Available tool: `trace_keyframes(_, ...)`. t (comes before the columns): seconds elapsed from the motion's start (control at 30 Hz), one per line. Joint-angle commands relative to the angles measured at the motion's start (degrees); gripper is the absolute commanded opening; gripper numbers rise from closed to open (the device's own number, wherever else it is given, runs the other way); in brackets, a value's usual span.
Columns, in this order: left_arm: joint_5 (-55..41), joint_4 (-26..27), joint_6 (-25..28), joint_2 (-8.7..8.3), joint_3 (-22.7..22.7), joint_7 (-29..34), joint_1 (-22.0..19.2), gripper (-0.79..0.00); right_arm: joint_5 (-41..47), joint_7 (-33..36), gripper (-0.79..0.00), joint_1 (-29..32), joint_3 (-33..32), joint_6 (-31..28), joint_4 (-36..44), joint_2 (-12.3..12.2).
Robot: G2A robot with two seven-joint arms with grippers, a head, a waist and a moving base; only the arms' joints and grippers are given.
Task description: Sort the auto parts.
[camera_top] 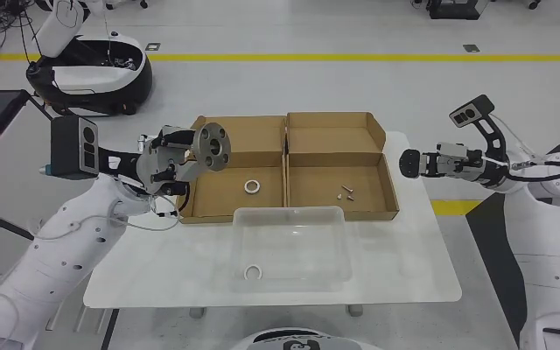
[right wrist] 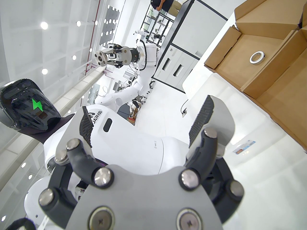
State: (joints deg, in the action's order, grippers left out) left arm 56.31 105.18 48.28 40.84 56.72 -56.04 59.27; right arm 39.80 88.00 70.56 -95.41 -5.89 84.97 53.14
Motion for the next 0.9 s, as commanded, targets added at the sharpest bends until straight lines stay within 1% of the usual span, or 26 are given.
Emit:
trace_keyframes(0.0, 0.0, 0.0, 0.0, 0.0, 0.0, 0.0, 0.0, -0.785, 0.0, 0.0, 0.0, 0.0, 0.0, 0.0, 0.0, 0.0)
trace_keyframes(0.33, 0.0, 0.0, 0.0, 0.0, 0.0, 0.0, 0.0, -0.785, 0.0, 0.0, 0.0, 0.0, 0.0, 0.0, 0.0, 0.0)
trace_keyframes(0.43, -3.02, 0.38, -0.3, 0.36, 0.89, 0.19, 0.67, -0.785, 0.0, 0.0, 0.0, 0.0, 0.0, 0.0, 0.0, 0.0)
trace_keyframes(0.6, -8.63, 1.46, -1.1, 1.44, 1.84, -1.06, 1.51, -0.785, 0.0, 0.0, 0.0, 0.0, 0.0, 0.0, 0.0, 0.0)
trace_keyframes(0.87, -14.92, 3.04, -0.95, 3.49, 3.75, -0.92, 2.51, -0.785, 0.0, 0.0, 0.0, 0.0, 0.0, 0.0, 0.0, 0.0)
